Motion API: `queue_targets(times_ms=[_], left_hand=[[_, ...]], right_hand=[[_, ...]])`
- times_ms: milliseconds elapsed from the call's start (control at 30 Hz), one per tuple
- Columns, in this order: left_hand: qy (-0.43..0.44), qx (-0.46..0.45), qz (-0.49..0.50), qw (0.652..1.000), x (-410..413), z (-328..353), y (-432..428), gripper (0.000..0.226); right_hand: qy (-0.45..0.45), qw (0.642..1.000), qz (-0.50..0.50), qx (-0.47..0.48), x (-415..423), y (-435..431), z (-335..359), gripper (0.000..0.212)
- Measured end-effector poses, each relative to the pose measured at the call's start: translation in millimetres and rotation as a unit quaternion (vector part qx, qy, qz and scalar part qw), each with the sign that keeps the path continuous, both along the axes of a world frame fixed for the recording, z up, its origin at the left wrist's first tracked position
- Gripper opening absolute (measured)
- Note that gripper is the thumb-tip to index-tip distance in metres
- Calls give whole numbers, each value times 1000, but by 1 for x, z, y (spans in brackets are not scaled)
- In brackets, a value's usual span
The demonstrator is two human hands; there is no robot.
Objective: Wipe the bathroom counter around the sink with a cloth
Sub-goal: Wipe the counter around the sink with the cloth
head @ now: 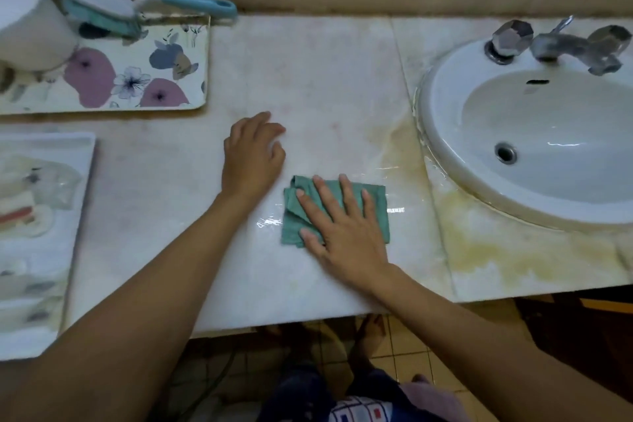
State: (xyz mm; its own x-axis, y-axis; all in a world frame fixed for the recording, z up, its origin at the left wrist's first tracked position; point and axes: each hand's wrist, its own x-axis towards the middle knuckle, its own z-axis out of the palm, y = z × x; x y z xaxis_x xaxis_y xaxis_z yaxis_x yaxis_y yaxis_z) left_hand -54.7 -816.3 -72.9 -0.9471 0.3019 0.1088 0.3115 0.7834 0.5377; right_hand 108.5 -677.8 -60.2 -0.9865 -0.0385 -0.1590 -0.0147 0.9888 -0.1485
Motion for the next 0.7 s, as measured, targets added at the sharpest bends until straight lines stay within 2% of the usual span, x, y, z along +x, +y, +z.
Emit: queue_targets(times_ms=[133,200,267,333,400,533,700], left_hand=[[4,6,-12,1000,-1,1,-5,36],[0,8,-13,1000,0,-1,-7,38],[-5,10,-14,1000,2,-3,-8,39],[-9,10,-13,1000,2,-3,-7,40],[-14,10,-7,1000,2,-1,-5,40],[-9,-1,-2,1000,5,-1,-2,41],[15,12,-11,1000,0,-5,-4,36]], right_hand=[[3,984,179,8,32,-23,-1,60],[0,966,258,12,46,-1,1,59],[-6,957,288,20,53,32,2,58],[-12,966,258,30,46,65,3,58],[-14,983,180,27,27,78,2,58],[-8,1000,11,3,-18,39,-2,61],[-11,999,38,-36,-85,28,0,60]])
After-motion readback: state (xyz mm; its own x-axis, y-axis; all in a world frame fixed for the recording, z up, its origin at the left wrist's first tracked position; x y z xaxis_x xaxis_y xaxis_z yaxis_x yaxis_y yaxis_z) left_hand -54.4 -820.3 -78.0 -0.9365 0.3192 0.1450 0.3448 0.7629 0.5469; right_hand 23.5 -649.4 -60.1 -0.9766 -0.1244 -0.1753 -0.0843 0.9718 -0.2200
